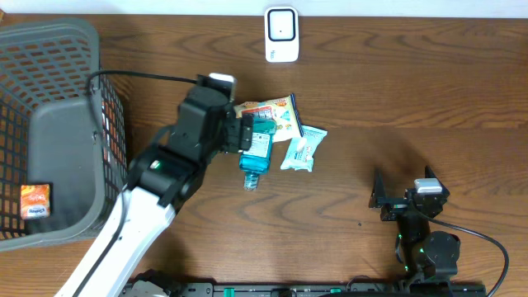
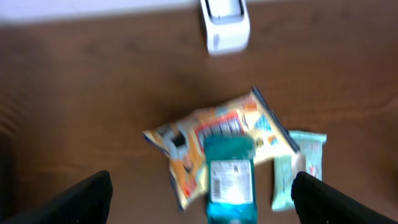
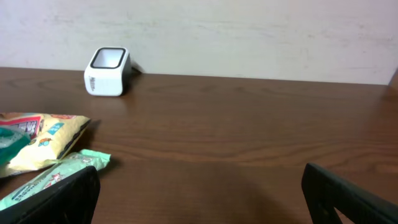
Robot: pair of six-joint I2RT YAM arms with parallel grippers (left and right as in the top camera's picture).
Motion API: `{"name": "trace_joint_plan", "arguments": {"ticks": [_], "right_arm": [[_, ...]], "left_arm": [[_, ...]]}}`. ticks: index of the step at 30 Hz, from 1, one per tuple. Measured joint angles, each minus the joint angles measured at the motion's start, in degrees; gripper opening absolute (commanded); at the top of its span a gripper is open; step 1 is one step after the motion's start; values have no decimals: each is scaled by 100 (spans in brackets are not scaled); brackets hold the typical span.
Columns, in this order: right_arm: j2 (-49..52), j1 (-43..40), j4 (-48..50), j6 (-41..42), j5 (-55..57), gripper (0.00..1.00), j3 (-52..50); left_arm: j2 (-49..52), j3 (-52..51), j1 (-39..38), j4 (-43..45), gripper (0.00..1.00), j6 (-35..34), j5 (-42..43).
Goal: Scan the item barcode
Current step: 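Lower the mouthwash onto the snack bag and open the left gripper, then move the left gripper back into the basket toward the tissue pack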
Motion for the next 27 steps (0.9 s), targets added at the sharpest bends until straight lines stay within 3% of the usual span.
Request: {"name": "trace_joint_plan", "arguments": {"ticks": [8,17,21,27], "right_arm": [[0,0,0,0,0,99,0],[0,0,0,0,0,99,0],[0,0,-2,0,0,99,0],[0,0,0,0,0,99,0]], "left_arm": [[-608,387,444,57,98,575,-249],[-1102,1375,2002,17,98,527,-378],[-1189,1558,3121,-160,98,-33,-498],[-741,1565,5010,-1174,98,-1727,-575]]}}
